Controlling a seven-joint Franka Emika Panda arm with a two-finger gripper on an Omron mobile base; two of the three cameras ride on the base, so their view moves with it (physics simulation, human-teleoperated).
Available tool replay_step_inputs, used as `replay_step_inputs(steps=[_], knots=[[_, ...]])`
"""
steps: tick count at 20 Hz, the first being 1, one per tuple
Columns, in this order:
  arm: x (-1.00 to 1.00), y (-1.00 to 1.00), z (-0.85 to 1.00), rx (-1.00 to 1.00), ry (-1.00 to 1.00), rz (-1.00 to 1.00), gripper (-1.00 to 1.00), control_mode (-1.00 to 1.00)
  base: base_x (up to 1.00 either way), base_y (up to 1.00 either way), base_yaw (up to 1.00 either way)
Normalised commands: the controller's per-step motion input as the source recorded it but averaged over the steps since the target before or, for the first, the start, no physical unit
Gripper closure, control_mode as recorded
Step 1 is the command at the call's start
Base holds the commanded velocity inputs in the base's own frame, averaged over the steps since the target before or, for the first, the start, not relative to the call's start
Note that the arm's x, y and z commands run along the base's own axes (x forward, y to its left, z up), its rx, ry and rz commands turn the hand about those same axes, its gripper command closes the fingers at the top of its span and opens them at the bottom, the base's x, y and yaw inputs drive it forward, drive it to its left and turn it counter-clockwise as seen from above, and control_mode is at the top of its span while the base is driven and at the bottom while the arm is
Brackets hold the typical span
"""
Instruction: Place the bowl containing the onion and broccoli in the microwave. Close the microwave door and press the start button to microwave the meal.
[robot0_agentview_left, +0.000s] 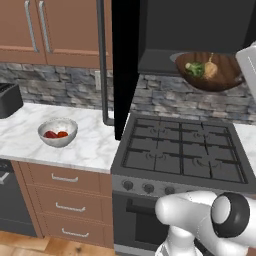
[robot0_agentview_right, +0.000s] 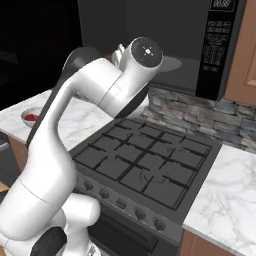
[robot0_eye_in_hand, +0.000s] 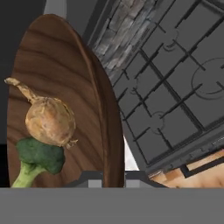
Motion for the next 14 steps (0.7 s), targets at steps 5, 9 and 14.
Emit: replay_step_inputs(steps=[5,9,14], knots=[[0.51,-0.16,0.14,0.06,0.10,-0.12,1.00,-1.00,0.00,0.00,0.00],[0.51,-0.16,0.18,0.00,0.06,-0.05,1.00,-1.00,0.00,0.00,0.00],[0.60,-0.11,0.02,0.00,0.06,-0.04,1.00,-1.00,0.00,0.00,0.00]])
